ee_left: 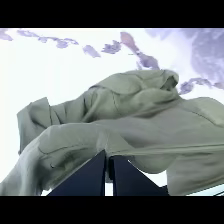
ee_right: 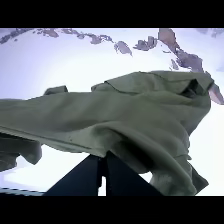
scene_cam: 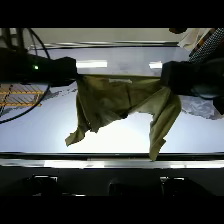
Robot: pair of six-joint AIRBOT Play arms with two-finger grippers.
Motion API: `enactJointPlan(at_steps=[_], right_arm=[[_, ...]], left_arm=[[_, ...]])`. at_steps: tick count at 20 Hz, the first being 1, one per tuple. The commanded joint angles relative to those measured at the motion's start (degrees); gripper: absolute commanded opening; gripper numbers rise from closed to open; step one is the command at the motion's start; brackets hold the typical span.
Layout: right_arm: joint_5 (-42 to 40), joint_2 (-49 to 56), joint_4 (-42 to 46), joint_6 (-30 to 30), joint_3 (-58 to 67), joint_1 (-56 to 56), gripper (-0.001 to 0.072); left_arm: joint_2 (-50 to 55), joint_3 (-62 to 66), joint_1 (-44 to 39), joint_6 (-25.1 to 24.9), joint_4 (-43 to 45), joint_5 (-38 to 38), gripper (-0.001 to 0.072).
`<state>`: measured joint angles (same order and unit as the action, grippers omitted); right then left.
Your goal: Fold the clothes and pants, and hang the long-sleeved shirts on hangers.
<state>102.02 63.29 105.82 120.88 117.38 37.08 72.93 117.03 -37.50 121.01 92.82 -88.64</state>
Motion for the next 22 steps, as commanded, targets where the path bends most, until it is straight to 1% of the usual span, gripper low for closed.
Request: enactJointPlan(at_steps=[1,3,6,8,10,12,14,18,19,22], right_arm=[[-0.20,-0.37,0.85,-1.77,2.29,-0.04,0.0027],[-1.62,-0.15,0.94,-1.75,2.29,-0.04,0.0027],[-6.16,0.50,1.86,-1.09,2.23,-0.04,0.0027],[-5.99,2.73,2.43,-1.42,1.95,-0.04,0.0028],[-5.27,4.92,2.40,-2.58,-1.36,-0.04,0.0028],[-4.94,6.40,2.45,-3.15,-5.22,-0.04,0.0027],[-6.21,6.60,2.95,-3.15,-8.48,-0.04,0.0027],[-6.86,6.01,5.27,-4.55,-16.79,-0.04,0.0027],[-8.59,5.09,5.73,-3.67,-19.98,-0.04,0.0028],[-14.71,0.35,5.86,1.92,-30.95,-0.07,0.0028]], left_arm=[[-2.08,1.40,0.04,-1.27,13.40,-0.33,0.0018],[-2.40,1.40,0.17,-2.32,14.71,-0.31,0.0018],[-2.16,1.36,0.83,-2.32,15.06,-0.22,0.0018],[-1.66,1.20,1.29,-2.29,15.04,0.15,0.0018],[0.02,0.83,1.40,-2.27,14.99,0.13,0.0018],[2.29,-1.03,1.33,-0.79,14.01,-0.02,0.0017],[4.15,-4.02,1.33,1.11,13.90,-0.07,0.0018],[6.14,-7.96,1.38,1.60,13.40,1.22,0.0019],[6.14,-9.33,1.60,1.53,12.57,2.03,0.0020],[6.19,-14.88,3.32,1.55,7.82,4.33,0.0020]])
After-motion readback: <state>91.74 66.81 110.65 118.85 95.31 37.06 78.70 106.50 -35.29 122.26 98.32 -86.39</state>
